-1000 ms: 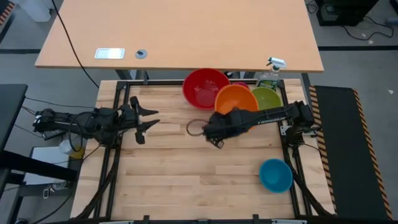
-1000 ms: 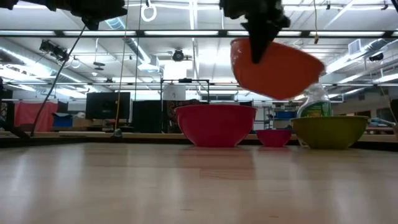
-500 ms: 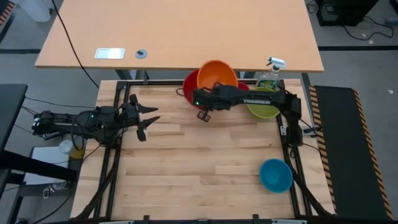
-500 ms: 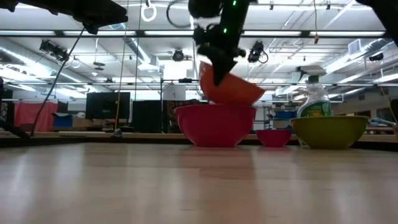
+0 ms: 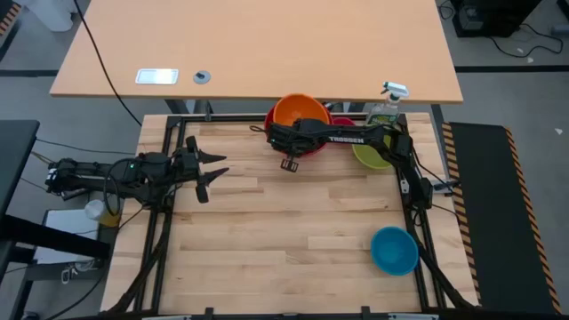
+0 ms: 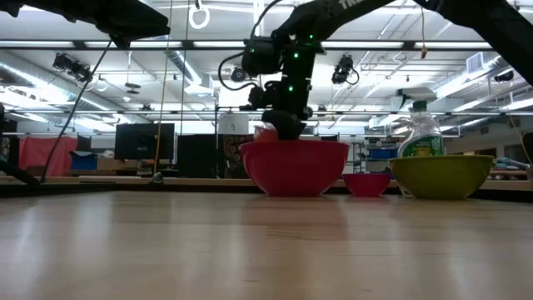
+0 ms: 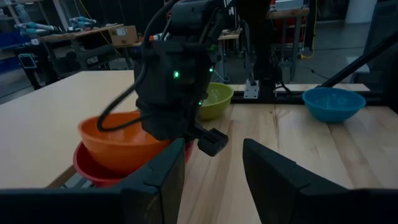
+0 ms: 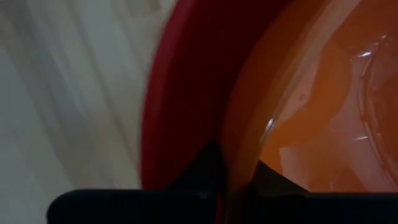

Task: Nest bowls inside each other
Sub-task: Stack the big orange bowl on top of the big red bowl, then stack the small green bowl on top of the big orange bowl

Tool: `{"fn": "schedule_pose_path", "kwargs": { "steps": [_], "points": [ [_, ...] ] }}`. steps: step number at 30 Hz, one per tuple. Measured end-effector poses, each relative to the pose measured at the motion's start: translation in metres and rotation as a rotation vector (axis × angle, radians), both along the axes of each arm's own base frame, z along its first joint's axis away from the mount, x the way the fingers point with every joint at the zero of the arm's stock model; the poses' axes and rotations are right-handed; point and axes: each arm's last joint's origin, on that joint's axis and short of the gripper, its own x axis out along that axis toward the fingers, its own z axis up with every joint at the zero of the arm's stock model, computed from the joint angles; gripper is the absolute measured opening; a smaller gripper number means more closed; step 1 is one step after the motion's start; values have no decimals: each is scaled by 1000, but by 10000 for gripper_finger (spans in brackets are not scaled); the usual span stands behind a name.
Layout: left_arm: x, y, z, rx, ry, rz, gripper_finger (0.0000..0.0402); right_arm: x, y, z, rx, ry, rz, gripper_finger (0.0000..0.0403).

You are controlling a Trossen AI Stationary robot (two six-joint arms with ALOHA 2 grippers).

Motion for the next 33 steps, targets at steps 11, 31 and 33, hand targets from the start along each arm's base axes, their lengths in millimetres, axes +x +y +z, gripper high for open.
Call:
{"fn": "schedule_pose_path", "kwargs": {
  "steps": [11,31,33],
  "points": [
    [0,0,0,-2,5,-1,165,1,1,-11,99,10,9,112],
    [0,0,-3,-14,25,1,165,-21,19,93,137,79,-109,267],
    [-1,0,-5,-20,44,2,165,-26,27,97,118,109,-123,265]
  ]
}}
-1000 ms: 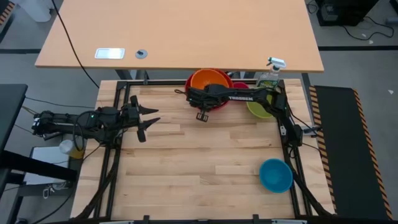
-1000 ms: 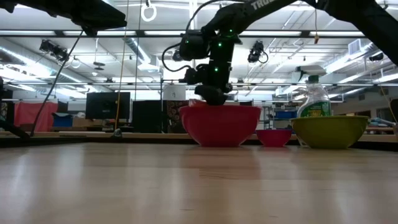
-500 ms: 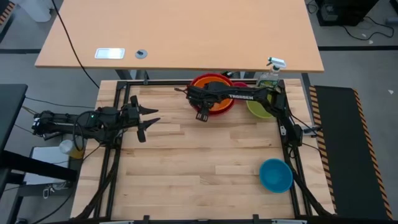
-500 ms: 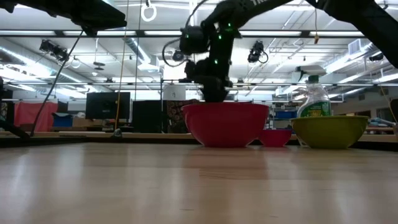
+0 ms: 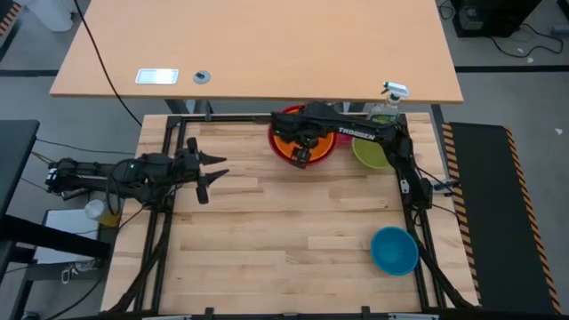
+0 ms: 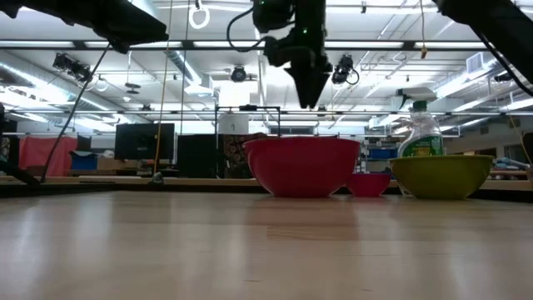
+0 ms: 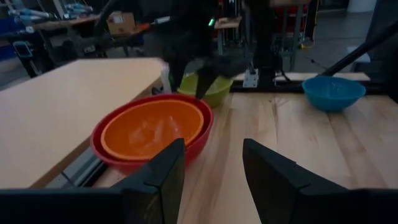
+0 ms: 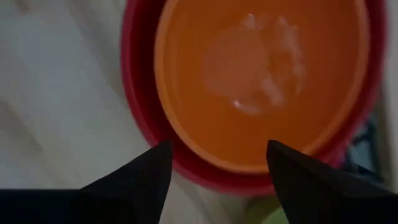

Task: Nest bowls inside each other
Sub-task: Stack the small green bowl on top of the big orange bowl

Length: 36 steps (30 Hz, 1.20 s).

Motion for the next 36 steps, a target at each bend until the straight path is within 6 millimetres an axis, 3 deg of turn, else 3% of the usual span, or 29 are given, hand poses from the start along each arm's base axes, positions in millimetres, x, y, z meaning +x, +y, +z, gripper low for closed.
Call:
{"fn": "schedule_pose_path", "kwargs": {
  "steps": [5,8,15,20,24,29,36],
  "points": [
    [-1,0,-4,-44,23,8,165,-17,26,18,-56,-40,6,262],
    [-1,-1,-5,-70,31,6,165,-34,40,16,-79,-14,-22,261],
    [-1,-7,-6,-109,26,-36,165,-89,57,-17,-64,-88,-100,260],
    [-1,-10,-5,-121,19,-57,165,-134,57,-49,-67,-103,-201,260],
    [-1,-10,-3,-123,-5,-58,165,-158,55,-71,-115,-33,-298,252],
    [0,-10,-2,-110,-12,-61,165,-168,47,-91,-173,56,-371,238],
    [0,-10,-1,-93,-12,-64,165,-164,32,-115,-201,228,-393,232]
  ]
}}
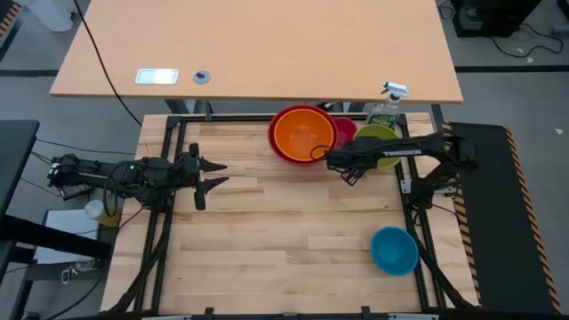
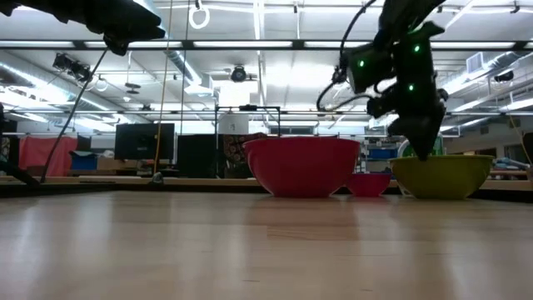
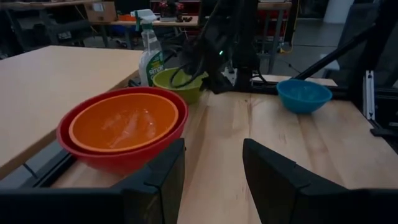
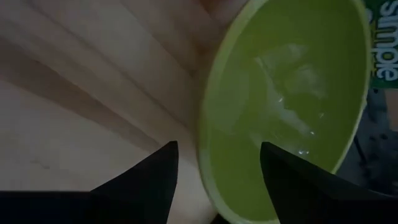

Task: Nest bowls inside each other
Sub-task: Stack the small green bowl on top of the big orange bowl

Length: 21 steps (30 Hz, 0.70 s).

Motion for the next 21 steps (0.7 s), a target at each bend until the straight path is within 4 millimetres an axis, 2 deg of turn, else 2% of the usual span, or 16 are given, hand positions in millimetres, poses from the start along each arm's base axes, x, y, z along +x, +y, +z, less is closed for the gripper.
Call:
{"fn": "schedule_pose_path", "kwargs": {
  "steps": [6,9,15,21],
  "points": [
    [0,0,0,2,1,0,165,6,-11,-24,55,126,12,230],
    [0,0,0,2,1,0,165,7,-17,-35,80,164,-2,214],
    [0,0,0,2,1,0,165,9,-23,-49,127,194,-18,142],
    [0,0,0,2,2,0,165,9,-22,-47,128,177,-18,53]
  ]
}}
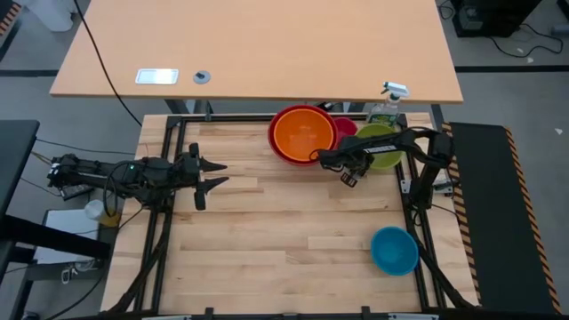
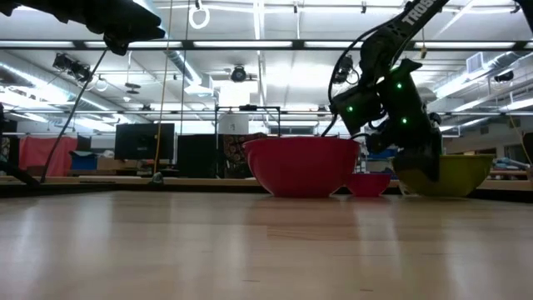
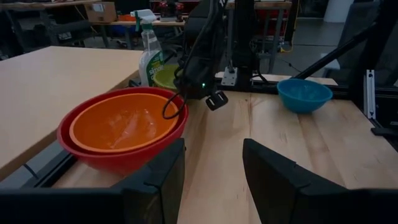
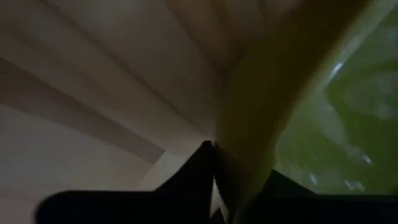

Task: Nest bowls inside each other
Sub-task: Stack the small green bowl on top of the big orange bowl

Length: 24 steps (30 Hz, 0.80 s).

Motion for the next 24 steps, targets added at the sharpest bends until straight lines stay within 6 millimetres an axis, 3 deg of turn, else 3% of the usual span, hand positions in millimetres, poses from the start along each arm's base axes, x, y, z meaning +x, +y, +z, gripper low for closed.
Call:
{"fn": "schedule_pose_path", "kwargs": {
  "steps": [3,13,18,24],
  "points": [
    [0,0,0,0,0,0,165,-2,1,6,-1,-18,-1,18],
    [0,0,0,0,0,0,165,0,18,28,-22,-77,-6,24],
    [0,0,0,0,0,0,165,22,33,52,-79,-163,67,16],
    [0,0,0,0,-1,0,165,56,47,104,-234,-331,192,28]
  ]
}}
